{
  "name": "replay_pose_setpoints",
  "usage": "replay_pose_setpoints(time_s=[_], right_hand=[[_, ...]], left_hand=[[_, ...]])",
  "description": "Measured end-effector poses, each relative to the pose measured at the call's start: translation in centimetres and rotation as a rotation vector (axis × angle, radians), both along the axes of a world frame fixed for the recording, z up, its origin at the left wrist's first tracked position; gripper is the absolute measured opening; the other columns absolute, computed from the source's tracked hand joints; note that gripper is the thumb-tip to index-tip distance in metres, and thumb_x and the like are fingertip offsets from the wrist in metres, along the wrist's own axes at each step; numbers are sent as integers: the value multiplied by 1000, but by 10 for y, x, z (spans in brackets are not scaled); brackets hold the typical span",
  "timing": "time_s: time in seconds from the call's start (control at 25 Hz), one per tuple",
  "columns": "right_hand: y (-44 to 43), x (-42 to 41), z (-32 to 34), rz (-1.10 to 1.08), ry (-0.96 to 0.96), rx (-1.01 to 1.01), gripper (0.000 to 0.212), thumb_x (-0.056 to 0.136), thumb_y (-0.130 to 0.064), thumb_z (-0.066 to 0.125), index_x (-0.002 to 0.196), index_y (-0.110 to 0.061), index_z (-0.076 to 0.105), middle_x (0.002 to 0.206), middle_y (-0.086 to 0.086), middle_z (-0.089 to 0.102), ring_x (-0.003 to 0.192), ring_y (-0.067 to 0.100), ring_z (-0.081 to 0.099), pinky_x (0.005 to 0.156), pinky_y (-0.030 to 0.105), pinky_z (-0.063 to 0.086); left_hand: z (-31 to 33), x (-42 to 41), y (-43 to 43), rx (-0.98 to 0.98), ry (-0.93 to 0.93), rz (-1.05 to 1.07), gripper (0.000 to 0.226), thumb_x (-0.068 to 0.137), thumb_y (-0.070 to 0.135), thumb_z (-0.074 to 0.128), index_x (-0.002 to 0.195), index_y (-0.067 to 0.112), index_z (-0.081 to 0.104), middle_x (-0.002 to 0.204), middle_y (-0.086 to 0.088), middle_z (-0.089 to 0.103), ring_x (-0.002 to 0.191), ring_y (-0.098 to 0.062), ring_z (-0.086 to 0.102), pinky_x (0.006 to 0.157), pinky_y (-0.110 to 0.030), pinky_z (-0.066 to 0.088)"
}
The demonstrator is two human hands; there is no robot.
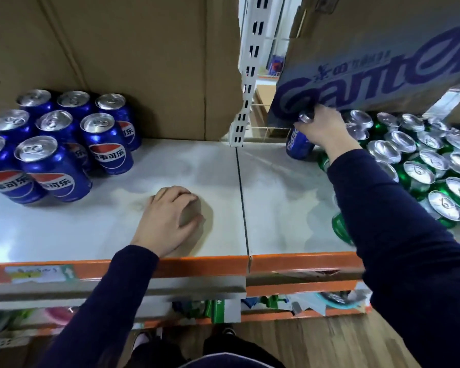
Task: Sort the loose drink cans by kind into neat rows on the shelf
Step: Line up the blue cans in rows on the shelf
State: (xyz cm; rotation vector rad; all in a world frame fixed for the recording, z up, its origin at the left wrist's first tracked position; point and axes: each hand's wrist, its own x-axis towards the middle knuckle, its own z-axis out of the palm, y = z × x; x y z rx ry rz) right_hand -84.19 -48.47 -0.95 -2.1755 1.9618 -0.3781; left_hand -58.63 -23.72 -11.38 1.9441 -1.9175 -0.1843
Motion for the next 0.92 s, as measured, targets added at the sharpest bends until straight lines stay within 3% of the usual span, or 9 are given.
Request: replay_pose_setpoints(time_s=[0.08, 0.2, 0.32, 0.4, 0.48, 0.56, 0.68, 0.8, 0.92], right_hand=[[0, -4, 3, -22, 23, -4, 63, 79, -43, 68, 126, -5, 50, 126, 21, 54, 114, 38, 51, 87, 38, 42], [13, -3, 11, 8, 36, 56, 66, 70, -59, 69, 111, -9, 58, 104, 13, 61, 96, 32, 57, 72, 33, 42], [39, 13, 11, 63, -214, 221, 56, 73, -63, 66, 97, -13, 60, 89, 6, 64, 78, 24, 64, 62, 35, 55], [61, 28, 3, 75, -423, 395, 47, 79, -59, 64, 101, -18, 59, 88, 6, 66, 73, 22, 69, 53, 31, 57], [82, 42, -13, 99, -534, 507, 45, 84, -58, 60, 105, -19, 59, 95, 8, 68, 77, 22, 70, 55, 31, 58], [99, 54, -27, 162, -455, 551, 46, 85, -60, 58, 106, -19, 58, 96, 6, 67, 79, 20, 69, 58, 32, 58], [117, 76, -35, 426, -160, 501, 51, 73, -61, 70, 105, -24, 54, 98, -6, 61, 87, 11, 60, 63, 25, 48], [136, 114, -36, 652, -127, 489, 65, 68, -52, 78, 119, -27, 46, 110, -9, 55, 99, 12, 56, 71, 22, 43], [154, 154, -43, 712, -65, 445, 76, 71, -45, 77, 136, -28, 41, 126, -3, 52, 110, 15, 51, 81, 23, 38]], left_hand=[[1, -1, 0, 9, 25, 14, 57, 78, 56, 44, 110, 16, 67, 110, 0, 60, 104, -24, 53, 89, -41, 43], [0, 1, 1, 15, 32, 17, 52, 79, 55, 50, 110, 16, 67, 110, 0, 59, 104, -23, 52, 89, -39, 43], [-1, 2, 0, 7, 21, 10, 42, 82, 44, 63, 111, 14, 66, 113, -2, 60, 105, -26, 52, 91, -41, 43], [-1, 1, 1, -6, 34, -5, 35, 82, 33, 71, 110, 11, 67, 112, -5, 61, 104, -28, 53, 91, -41, 45], [0, 4, 5, -29, 62, -7, 29, 79, 20, 74, 105, 7, 69, 107, -8, 64, 101, -30, 56, 89, -39, 47], [1, 14, 16, -48, 62, -2, 25, 77, 15, 74, 101, 7, 70, 101, -6, 65, 96, -29, 59, 85, -37, 48], [1, 45, 39, -63, 42, 51, 20, 80, 16, 73, 99, 10, 71, 100, -4, 66, 95, -28, 60, 82, -41, 50], [3, 77, 60, -61, 46, 127, 22, 79, 18, 65, 98, 8, 71, 100, -7, 67, 96, -33, 61, 83, -46, 50], [7, 100, 79, -45, 17, 162, 21, 80, 13, 68, 100, 8, 71, 102, -8, 67, 96, -34, 61, 85, -44, 50]])
